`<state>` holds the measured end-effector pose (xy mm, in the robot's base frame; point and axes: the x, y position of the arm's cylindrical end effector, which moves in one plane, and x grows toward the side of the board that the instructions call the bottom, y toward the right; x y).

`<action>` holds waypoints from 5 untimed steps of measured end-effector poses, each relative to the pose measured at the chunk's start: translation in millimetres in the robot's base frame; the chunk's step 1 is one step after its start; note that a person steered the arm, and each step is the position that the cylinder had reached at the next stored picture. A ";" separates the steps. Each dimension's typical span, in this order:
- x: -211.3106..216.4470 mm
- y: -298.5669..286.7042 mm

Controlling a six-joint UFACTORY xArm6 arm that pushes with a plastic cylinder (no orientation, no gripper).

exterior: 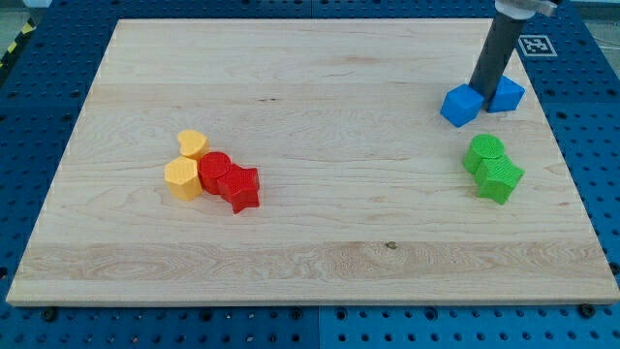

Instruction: Separate the blue cube from the blue triangle

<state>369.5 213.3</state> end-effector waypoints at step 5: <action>7.1 -7.9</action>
